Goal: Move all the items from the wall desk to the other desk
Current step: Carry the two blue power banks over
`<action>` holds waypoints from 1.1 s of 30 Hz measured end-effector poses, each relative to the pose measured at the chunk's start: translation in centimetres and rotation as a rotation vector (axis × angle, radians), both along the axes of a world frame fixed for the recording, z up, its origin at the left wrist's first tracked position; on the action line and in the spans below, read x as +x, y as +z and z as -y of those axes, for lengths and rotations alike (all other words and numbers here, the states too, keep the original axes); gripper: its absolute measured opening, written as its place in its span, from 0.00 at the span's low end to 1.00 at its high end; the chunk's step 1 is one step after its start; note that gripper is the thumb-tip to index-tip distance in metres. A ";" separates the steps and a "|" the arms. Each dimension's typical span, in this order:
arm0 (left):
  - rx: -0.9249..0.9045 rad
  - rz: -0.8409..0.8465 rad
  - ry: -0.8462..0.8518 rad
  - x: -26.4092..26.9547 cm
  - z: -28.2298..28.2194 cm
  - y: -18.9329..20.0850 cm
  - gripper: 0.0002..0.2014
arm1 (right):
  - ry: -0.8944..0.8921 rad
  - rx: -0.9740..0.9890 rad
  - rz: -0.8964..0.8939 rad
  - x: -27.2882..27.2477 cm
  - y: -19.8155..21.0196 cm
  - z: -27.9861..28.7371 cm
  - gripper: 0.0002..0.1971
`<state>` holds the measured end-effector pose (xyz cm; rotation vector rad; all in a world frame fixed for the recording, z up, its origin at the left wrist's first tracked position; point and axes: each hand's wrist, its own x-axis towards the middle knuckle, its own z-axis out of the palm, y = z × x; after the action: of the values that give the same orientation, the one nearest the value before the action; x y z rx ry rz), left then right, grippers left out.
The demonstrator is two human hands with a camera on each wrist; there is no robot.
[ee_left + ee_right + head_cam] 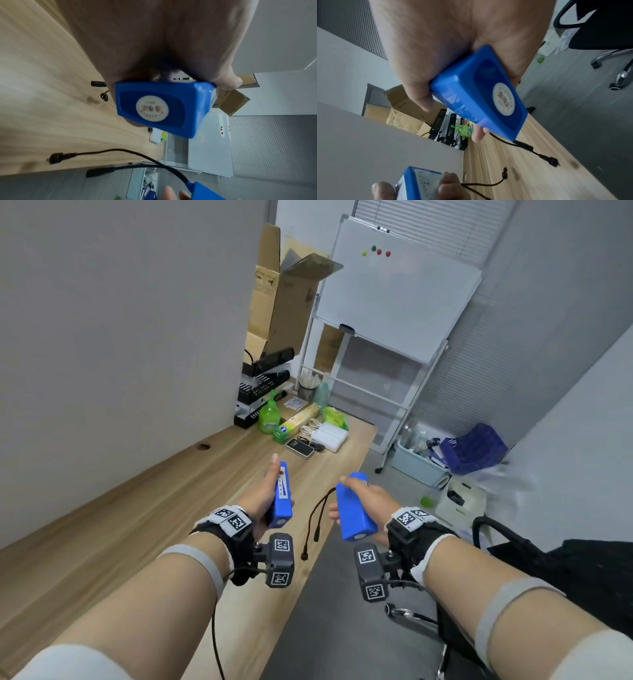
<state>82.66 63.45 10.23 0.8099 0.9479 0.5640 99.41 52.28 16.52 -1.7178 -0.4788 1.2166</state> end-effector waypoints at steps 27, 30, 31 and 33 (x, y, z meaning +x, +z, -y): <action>0.058 -0.322 0.432 16.3 -18.0 -3.6 0.40 | 0.330 -0.063 0.148 22.5 -16.9 -35.4 0.47; 0.046 -0.357 0.533 15.5 -19.8 -4.4 0.30 | 0.468 -0.048 0.086 19.4 -12.9 -36.3 0.35; 0.039 -0.353 0.559 15.2 -20.6 -4.8 0.29 | 0.502 -0.003 0.047 18.2 -10.8 -36.5 0.26; 0.034 -0.336 0.582 14.5 -22.2 -5.6 0.33 | 0.479 0.093 -0.115 16.0 -7.6 -37.7 0.13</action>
<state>97.19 85.60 4.67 0.6648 1.5049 0.9654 115.43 90.01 8.95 -1.4876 -0.8969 1.5910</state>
